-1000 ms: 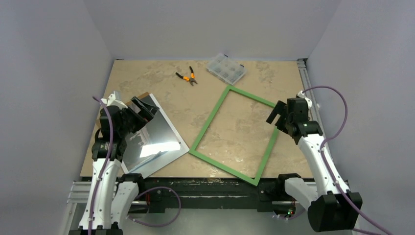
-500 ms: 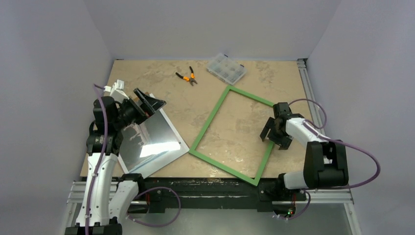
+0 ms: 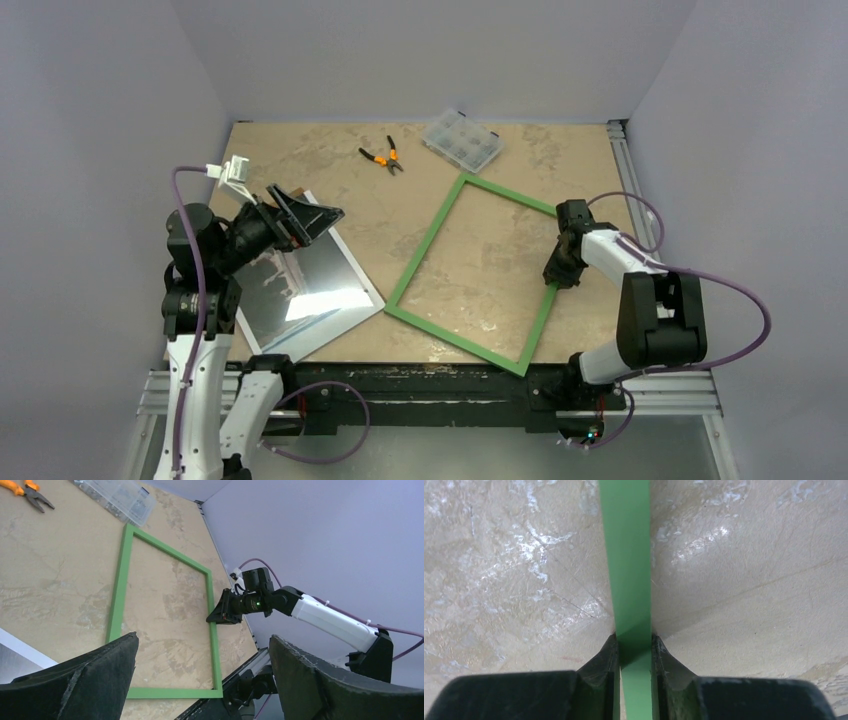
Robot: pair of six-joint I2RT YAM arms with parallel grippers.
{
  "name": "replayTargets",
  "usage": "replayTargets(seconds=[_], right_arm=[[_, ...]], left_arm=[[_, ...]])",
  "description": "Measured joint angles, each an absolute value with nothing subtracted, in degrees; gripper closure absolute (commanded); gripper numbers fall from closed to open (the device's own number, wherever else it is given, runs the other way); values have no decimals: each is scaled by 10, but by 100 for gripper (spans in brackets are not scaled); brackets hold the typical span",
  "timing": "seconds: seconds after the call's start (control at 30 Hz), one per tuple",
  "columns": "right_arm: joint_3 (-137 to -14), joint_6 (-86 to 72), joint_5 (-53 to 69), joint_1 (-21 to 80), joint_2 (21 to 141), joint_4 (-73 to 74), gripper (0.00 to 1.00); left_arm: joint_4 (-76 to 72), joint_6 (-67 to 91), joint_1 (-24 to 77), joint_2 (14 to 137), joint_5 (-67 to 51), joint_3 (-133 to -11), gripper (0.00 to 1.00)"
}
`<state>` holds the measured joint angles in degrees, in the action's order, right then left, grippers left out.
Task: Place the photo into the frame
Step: Turn over the photo frame at the center of the board.
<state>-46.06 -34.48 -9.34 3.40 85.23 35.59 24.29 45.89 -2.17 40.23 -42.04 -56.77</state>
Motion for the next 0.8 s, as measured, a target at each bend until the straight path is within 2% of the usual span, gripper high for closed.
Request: replayTargets(seconds=[0.23,0.8], right_arm=[[-462,-328,-88,35,848,356,100],[-542,-306,-88,35,723,481,100]], left_arm=[[233,457,10,424,-429,-567,0],[278,429,312,707,-320,-622,0]])
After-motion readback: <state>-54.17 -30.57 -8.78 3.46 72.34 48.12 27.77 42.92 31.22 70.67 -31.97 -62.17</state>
